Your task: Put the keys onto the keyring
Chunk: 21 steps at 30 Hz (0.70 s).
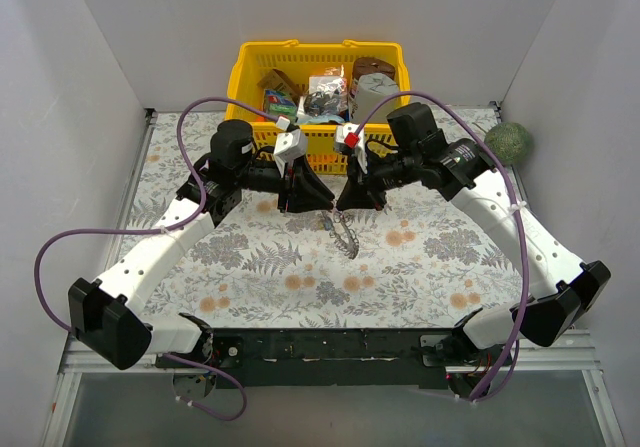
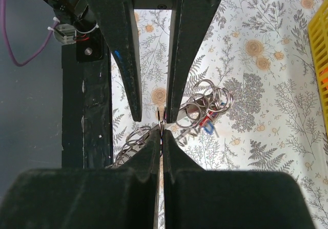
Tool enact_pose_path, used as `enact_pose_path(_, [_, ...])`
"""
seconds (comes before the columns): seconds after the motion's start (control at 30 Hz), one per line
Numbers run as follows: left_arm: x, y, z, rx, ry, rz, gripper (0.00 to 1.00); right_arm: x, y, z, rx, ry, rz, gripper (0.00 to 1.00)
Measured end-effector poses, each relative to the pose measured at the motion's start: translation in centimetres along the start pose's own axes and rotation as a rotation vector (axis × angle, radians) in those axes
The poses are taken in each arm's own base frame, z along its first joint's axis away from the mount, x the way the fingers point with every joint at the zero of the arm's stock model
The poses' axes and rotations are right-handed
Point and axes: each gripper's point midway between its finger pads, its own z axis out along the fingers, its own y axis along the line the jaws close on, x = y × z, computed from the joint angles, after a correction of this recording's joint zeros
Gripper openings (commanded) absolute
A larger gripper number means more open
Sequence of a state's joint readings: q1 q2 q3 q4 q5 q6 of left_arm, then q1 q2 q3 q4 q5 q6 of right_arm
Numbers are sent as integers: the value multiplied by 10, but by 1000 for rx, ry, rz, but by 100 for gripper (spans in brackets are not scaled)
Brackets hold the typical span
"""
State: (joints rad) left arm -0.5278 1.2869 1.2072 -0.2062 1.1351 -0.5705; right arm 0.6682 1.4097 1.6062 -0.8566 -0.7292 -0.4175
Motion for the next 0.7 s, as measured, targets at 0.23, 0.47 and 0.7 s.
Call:
enact_pose_path(0.23, [-1, 0, 0, -1, -2, -6, 17, -2, 1, 0, -5, -8, 1, 1])
enact_pose_path(0.47, [-1, -1, 1, 3, -2, -7, 21, -2, 2, 0, -1, -18, 5, 1])
enact_pose_path(0.7, [-1, 0, 2, -3, -3, -5, 4, -4, 2, -1, 5, -31, -4, 1])
